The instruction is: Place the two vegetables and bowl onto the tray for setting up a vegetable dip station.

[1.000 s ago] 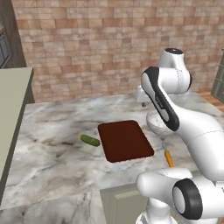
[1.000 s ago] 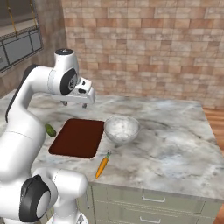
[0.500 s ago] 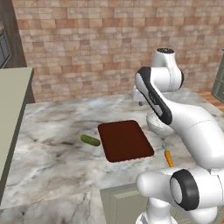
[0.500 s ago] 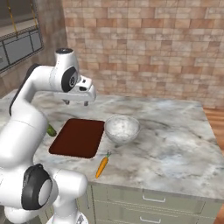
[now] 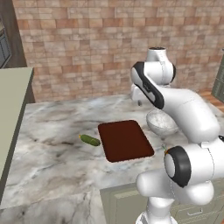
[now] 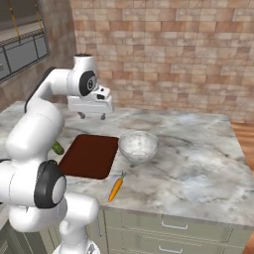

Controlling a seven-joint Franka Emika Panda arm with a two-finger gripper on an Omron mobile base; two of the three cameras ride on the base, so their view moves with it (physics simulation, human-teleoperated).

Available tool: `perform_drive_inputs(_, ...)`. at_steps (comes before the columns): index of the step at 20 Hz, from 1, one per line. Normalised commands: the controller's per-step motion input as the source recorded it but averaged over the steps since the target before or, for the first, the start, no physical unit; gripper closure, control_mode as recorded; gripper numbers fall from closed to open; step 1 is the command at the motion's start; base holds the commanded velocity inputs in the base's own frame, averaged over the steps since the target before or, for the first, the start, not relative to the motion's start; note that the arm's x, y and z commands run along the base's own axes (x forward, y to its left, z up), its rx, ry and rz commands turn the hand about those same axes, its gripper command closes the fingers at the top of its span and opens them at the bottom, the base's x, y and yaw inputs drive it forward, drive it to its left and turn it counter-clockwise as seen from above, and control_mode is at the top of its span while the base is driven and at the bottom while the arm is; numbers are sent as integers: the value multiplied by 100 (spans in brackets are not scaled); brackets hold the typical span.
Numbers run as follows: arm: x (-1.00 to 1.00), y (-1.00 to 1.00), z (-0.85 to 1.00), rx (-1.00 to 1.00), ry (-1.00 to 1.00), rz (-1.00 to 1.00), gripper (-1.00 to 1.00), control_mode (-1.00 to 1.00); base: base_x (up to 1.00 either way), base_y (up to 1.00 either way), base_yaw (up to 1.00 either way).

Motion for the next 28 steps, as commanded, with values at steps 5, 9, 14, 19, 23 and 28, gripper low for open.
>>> perform_drive_inputs(5, 11, -26, -25, 0, 5, 0, -100, -100, 0, 0, 0)
perform_drive_inputs(9, 8, -18, -33, -2, 0, 0, -100, -100, 0, 0, 0)
perform_drive_inputs(14, 7, -17, -37, -4, -7, 0, -100, -100, 0, 0, 0)
perform_drive_inputs(19, 12, -16, -31, -5, -1, 0, -100, -100, 0, 0, 0)
perform_drive_inputs(23, 8, -16, -30, -2, 0, 0, -100, -100, 0, 0, 0)
perform_drive_inputs(28, 13, -9, -26, 0, 0, 0, -100, -100, 0, 0, 0)
